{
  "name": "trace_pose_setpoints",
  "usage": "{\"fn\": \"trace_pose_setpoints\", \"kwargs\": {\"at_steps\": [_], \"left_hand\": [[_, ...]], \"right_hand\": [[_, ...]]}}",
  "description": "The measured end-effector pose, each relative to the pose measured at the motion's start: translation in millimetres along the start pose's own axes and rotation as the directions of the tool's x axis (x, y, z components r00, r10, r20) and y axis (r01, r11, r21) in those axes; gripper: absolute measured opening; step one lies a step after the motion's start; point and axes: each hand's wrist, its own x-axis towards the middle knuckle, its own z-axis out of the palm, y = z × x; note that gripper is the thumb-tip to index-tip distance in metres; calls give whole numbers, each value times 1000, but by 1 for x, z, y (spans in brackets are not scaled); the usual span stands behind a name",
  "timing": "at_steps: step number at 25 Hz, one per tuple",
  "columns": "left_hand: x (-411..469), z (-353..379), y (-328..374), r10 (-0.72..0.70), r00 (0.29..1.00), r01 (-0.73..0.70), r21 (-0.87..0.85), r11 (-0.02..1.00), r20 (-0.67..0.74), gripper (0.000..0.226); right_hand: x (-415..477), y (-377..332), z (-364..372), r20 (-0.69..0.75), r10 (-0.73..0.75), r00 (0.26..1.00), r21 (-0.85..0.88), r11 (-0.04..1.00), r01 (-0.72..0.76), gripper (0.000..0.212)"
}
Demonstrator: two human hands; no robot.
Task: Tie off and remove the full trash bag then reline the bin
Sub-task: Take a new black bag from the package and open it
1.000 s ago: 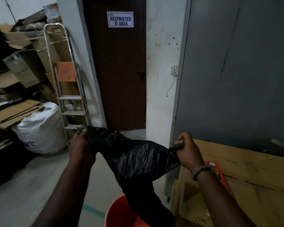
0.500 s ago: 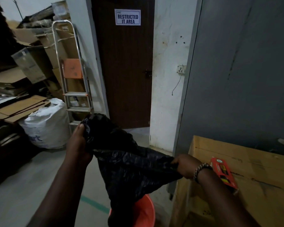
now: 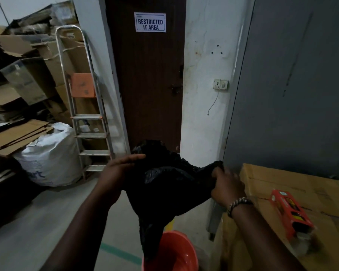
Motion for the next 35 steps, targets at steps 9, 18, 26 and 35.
{"fn": "trace_pose_setpoints", "kwargs": {"at_steps": [9,18,26,35], "left_hand": [[16,0,-9,97,940,-135,95,986,328,80],[54,-64,7,90,966,-29,-245,969,243,89],[64,-86,-6,61,942,28,-257,966,331,90],[78,-101,-8,52,979,2,-265,964,197,86]], "right_hand": [[-43,-86,9,344,-484,805,204,875,439,21],[-42,-39,60,530,-92,843,132,991,25,55],[-19,-6,77,479,367,798,735,330,-592,33],[-28,-12,111,-307,169,937,-206,949,-239,23]]}}
